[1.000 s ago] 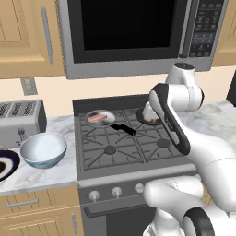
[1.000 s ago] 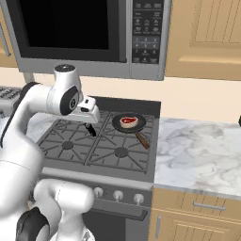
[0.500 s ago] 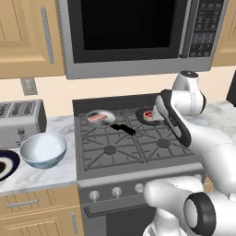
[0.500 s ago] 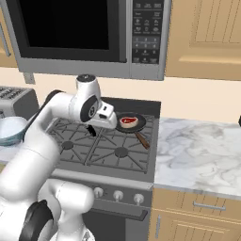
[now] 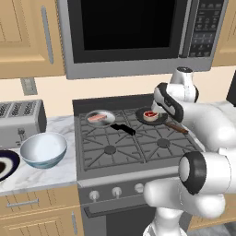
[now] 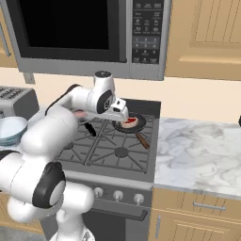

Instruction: Place one of the steaks on the plate and the other in the bowl. Then place the bowl in the fridge.

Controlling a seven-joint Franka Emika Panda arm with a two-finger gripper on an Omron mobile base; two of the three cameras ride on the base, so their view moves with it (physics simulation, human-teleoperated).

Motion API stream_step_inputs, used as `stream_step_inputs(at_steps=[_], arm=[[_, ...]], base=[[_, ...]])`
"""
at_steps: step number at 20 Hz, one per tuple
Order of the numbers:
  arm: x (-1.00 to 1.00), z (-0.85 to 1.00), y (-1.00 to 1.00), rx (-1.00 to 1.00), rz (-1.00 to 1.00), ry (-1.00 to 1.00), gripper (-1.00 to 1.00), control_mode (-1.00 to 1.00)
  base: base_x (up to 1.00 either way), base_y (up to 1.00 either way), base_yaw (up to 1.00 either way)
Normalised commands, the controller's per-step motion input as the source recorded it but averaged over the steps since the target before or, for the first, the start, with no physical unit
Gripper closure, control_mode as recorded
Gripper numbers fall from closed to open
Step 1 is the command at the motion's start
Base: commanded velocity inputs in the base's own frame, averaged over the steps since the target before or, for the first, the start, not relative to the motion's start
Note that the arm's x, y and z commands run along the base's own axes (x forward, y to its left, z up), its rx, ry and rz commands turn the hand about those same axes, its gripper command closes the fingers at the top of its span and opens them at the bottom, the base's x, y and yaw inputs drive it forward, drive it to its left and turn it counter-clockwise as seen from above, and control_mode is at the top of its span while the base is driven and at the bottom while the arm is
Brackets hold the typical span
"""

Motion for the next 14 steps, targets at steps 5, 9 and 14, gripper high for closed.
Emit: stream_step_inputs(at_steps=[5, 9, 14], arm=[[0.13, -0.4, -0.08, 0.0, -0.01, -0.05, -1.0, -1.0], [0.23, -0.31, -0.11, 0.0, -0.02, -0.02, -1.0, -1.0], [0.28, -0.26, -0.13, 0.0, -0.03, -0.01, -1.0, -1.0]], base=[[0.0, 0.0, 0.0], [0.0, 0.0, 0.0], [0.0, 0.0, 0.0]])
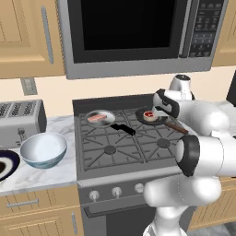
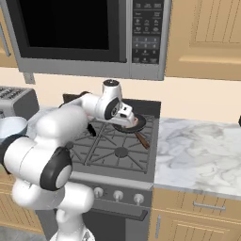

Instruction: Place one of the steaks on the plate and the other in the bowl. Then place the bowl in the fridge.

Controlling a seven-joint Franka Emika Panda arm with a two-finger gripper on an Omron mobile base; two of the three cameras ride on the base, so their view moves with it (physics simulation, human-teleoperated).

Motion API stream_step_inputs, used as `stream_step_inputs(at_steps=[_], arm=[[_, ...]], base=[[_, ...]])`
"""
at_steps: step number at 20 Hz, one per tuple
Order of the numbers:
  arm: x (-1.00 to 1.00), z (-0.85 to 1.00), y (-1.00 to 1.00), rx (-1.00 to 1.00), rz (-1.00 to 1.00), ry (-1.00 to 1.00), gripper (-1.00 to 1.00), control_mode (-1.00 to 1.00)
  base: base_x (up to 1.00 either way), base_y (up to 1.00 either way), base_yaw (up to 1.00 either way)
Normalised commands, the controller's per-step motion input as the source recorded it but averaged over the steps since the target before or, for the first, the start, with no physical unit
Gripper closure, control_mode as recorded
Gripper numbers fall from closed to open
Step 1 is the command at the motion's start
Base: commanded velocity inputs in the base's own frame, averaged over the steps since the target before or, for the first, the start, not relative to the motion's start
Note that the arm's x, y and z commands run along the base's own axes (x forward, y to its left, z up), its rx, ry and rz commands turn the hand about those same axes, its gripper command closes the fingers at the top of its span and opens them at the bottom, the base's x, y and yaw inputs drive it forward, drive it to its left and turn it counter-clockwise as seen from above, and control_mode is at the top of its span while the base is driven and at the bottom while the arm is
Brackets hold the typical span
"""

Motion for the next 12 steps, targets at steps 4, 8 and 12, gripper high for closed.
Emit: stream_step_inputs(at_steps=[4, 8, 12], arm=[[0.5, -0.21, -0.14, 0.0, -0.04, 0.0, -1.0, -1.0], [0.6, -0.1, -0.13, 0.0, -0.04, 0.01, -1.0, -1.0], [0.6, -0.07, -0.06, 0.0, -0.02, 0.0, -1.0, -1.0]], base=[[0.0, 0.0, 0.0], [0.0, 0.0, 0.0], [0.0, 0.0, 0.0]])
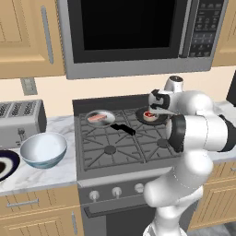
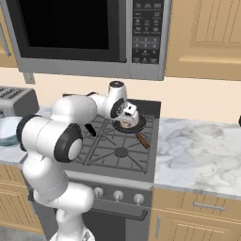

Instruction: Place one of the steaks on the plate and the other in the bowl. Then place the bowl in the fridge.

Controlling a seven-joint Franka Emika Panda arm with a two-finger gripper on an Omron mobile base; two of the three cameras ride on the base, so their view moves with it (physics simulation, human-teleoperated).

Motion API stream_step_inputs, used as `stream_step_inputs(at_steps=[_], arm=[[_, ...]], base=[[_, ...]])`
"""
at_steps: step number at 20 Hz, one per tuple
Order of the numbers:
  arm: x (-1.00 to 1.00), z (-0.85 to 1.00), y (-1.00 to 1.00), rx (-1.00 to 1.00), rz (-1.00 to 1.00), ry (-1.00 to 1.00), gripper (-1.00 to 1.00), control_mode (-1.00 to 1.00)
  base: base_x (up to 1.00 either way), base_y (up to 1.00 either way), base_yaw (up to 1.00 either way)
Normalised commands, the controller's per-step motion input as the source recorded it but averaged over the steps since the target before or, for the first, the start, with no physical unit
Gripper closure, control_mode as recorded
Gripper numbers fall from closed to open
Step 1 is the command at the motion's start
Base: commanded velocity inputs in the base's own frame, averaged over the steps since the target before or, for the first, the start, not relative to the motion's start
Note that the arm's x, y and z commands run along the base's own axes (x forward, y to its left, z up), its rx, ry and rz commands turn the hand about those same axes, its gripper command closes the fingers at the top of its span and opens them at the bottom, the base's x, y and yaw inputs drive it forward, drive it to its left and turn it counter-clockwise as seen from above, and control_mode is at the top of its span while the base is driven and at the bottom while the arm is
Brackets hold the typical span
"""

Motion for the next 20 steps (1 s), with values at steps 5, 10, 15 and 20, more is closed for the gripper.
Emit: stream_step_inputs(at_steps=[5, 10, 15, 20], arm=[[0.54, -0.25, -0.09, 0.0, -0.03, 0.0, -1.0, -1.0], [0.42, -0.12, -0.09, 0.01, -0.04, 0.02, -1.0, -1.0], [0.38, -0.01, -0.06, 0.02, -0.1, 0.09, -1.0, -1.0], [0.42, -0.11, 0.0, 0.0, -0.17, 0.02, -1.0, -1.0]], base=[[0.0, 0.0, 0.0], [0.0, 0.0, 0.0], [0.0, 0.0, 0.0], [0.0, 0.0, 0.0]])
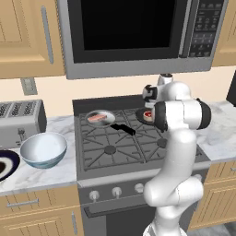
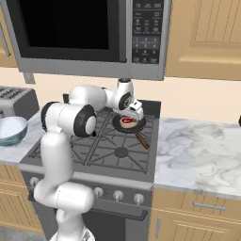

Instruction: Place one of the steaks on the plate and the other in the bowl. Then place the bowl in the fridge.

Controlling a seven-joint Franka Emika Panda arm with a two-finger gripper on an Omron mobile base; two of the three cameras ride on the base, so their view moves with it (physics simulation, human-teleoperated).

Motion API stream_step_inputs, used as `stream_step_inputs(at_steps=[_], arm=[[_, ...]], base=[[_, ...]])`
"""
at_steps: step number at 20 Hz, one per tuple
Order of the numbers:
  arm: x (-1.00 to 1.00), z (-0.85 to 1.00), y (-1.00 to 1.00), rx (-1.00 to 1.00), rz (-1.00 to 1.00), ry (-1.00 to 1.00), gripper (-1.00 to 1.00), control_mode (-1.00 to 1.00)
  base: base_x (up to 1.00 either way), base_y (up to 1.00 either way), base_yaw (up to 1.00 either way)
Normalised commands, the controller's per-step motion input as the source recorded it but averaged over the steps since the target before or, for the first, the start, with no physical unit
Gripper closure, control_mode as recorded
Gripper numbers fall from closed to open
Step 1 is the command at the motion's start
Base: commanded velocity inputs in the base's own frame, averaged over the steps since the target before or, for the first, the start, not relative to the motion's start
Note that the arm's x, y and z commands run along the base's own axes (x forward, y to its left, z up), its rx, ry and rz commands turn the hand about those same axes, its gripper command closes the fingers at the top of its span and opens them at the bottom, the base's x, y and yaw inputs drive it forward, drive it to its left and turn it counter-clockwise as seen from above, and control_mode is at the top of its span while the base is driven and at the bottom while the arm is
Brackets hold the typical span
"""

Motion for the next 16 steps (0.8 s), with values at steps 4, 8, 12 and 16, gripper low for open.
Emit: stream_step_inputs(at_steps=[4, 8, 12, 16], arm=[[0.13, -0.14, 0.0, 0.0, -0.19, 0.0, -1.0, -1.0], [0.0, -0.19, 0.0, 0.0, -0.2, 0.0, -1.0, -1.0], [0.02, -0.14, 0.0, 0.0, -0.19, 0.0, -1.0, -1.0], [0.05, -0.08, 0.0, 0.03, -0.14, 0.0, -1.0, -1.0]], base=[[0.0, 0.0, 0.0], [0.0, 0.0, 0.0], [0.0, 0.0, 0.0], [0.0, 0.0, 0.0]])
